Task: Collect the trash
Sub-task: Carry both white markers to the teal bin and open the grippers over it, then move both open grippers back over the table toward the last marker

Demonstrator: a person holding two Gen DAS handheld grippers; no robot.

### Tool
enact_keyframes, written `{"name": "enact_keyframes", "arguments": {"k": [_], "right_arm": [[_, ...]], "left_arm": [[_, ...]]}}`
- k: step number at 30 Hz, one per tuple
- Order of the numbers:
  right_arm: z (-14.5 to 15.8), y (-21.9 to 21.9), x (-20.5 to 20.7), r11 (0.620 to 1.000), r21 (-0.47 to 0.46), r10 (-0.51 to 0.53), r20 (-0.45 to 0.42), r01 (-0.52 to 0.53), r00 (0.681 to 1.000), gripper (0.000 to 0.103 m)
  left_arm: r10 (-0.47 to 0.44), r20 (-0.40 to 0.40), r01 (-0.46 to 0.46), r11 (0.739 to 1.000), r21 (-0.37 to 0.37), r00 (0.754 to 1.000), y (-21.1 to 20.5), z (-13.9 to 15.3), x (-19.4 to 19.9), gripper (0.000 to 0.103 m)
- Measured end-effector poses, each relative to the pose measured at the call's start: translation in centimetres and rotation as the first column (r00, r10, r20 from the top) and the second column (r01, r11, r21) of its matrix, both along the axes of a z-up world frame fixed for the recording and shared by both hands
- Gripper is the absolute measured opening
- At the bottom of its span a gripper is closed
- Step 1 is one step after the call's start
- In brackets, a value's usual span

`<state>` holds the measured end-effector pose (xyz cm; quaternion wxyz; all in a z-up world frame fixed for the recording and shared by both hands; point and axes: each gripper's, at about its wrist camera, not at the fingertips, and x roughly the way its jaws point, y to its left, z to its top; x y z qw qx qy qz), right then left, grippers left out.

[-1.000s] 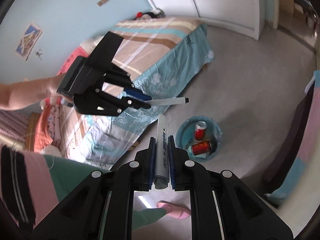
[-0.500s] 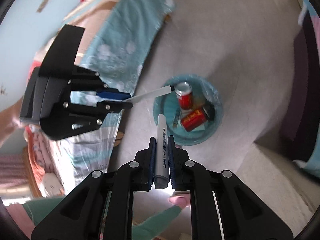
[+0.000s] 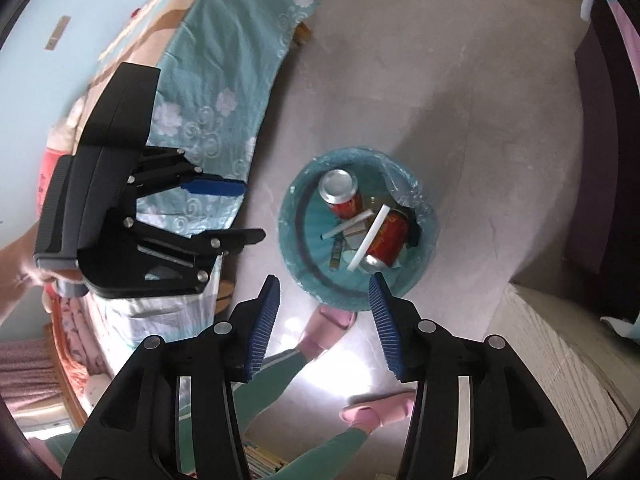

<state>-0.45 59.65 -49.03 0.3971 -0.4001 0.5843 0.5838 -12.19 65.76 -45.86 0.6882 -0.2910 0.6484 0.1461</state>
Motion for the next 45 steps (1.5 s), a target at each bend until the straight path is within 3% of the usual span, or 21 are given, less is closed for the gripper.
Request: {"name": "enact_keyframes", "arguments": {"k": [6, 13, 18, 21, 23, 25, 31, 35, 37, 40, 45], "right_arm": [[5.3, -1.2, -0.6, 0.999, 0.050, 0.010, -0.018, -0.009, 1.000, 0.048], [15.3, -3.0, -2.1, 0.984, 0.163, 0.071, -0.027, -0.066, 0.997, 0.050], [23.6, -5.1, -2.3, 0.951, 0.294, 0.105, -0.016, -0.095, 0.994, 0.050], [28.3, -7.1, -1.7, 0.928, 0.360, 0.100, -0.007, -0.091, 0.995, 0.050], [31.1, -8.9, -0.7, 0.915, 0.397, 0.078, 0.003, -0.073, 0.997, 0.052], [33.7, -11.1, 0.3, 0.896, 0.441, 0.038, 0.016, -0.041, 0.999, 0.052], [38.2, -18.7, 4.4, 0.855, 0.513, -0.126, 0.063, 0.076, 0.990, 0.054], [39.6, -24.5, 7.7, 0.828, 0.533, -0.256, 0.081, 0.175, 0.963, 0.054], [40.1, -27.8, 9.2, 0.811, 0.538, -0.328, 0.094, 0.229, 0.940, 0.055], [41.0, -32.5, 11.0, 0.778, 0.551, -0.418, 0.096, 0.302, 0.903, 0.055], [41.9, -39.7, 13.2, 0.715, 0.574, -0.548, 0.106, 0.399, 0.830, 0.059]], "left_arm": [[-0.016, 0.003, 0.016, 0.999, 0.038, 1.000, -1.5, 4.7, -1.5, 0.046], [-0.020, 0.049, 0.016, 0.996, 0.088, 0.999, -3.6, 12.8, -3.4, 0.046], [-0.066, 0.052, 0.055, 0.981, 0.187, 0.996, -4.2, 20.1, -4.1, 0.049], [-0.090, 0.116, 0.062, 0.972, 0.226, 0.989, -4.7, 25.3, -4.1, 0.050], [-0.124, 0.136, 0.081, 0.954, 0.287, 0.983, -5.6, 28.8, -3.6, 0.059], [-0.168, 0.149, 0.110, 0.935, 0.337, 0.975, -6.7, 31.4, -2.7, 0.060], [-0.342, 0.174, 0.240, 0.869, 0.433, 0.923, -10.7, 37.2, 2.3, 0.061], [-0.446, 0.185, 0.322, 0.825, 0.465, 0.876, -13.8, 38.6, 6.3, 0.063], [-0.497, 0.183, 0.365, 0.799, 0.478, 0.848, -15.8, 38.9, 8.6, 0.065], [-0.543, 0.201, 0.405, 0.784, 0.471, 0.815, -18.0, 39.6, 11.3, 0.068], [-0.649, 0.200, 0.490, 0.710, 0.506, 0.734, -23.7, 40.5, 16.7, 0.073]]}}
